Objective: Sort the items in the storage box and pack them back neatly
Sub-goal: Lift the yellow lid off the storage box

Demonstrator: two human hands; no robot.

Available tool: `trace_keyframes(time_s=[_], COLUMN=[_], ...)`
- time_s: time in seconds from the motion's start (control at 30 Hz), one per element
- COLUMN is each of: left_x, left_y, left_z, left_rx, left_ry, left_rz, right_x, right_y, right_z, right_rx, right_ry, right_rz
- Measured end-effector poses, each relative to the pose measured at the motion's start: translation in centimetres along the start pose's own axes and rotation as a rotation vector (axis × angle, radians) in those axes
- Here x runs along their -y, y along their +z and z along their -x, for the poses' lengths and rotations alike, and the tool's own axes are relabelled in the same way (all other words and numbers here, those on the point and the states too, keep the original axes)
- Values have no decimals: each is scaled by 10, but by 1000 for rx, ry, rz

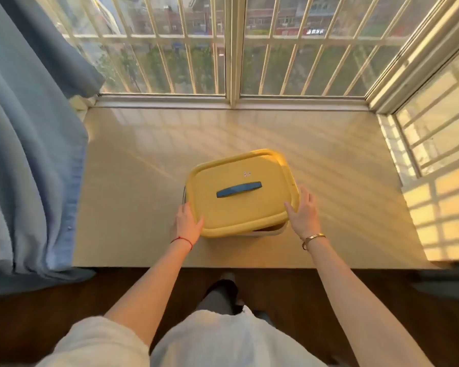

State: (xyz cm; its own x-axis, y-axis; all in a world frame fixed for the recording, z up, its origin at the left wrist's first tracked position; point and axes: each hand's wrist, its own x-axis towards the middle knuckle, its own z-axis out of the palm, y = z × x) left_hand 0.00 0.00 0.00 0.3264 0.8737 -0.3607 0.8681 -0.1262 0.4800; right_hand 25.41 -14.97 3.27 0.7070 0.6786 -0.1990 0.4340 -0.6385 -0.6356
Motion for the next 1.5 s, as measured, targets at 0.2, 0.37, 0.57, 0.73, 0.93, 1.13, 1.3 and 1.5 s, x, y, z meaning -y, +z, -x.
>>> trace_keyframes(time_s=[0.2, 0.37, 0.57, 0.73, 0.93, 1.13, 1.3, 1.5], left_x=[-2, 3, -27, -98, -168, -182, -170, -159], left_y=[18, 24, 39, 83, 156, 219, 255, 282], left_z=[-21, -24, 2, 39, 78, 96, 83, 60], left_rx=[59, 51, -22, -24, 39, 196, 290, 366], left_ry=[-185, -212, -34, 131, 220, 154, 56, 25], left_rz=[133, 213, 308, 351, 338, 258, 219, 176], right_x=[-12, -24, -72, -149, -248, -315, -352, -374], right_y=[19, 16, -22, -82, -135, -133, -107, -83], right_z=[-16, -16, -2, 30, 59, 64, 51, 32], right_rx=[-20, -50, -129, -191, -183, -112, -5, 113], right_ry=[114, 116, 145, 224, 350, 458, 512, 525], right_rz=[6, -89, -164, -126, -92, -99, -128, -139])
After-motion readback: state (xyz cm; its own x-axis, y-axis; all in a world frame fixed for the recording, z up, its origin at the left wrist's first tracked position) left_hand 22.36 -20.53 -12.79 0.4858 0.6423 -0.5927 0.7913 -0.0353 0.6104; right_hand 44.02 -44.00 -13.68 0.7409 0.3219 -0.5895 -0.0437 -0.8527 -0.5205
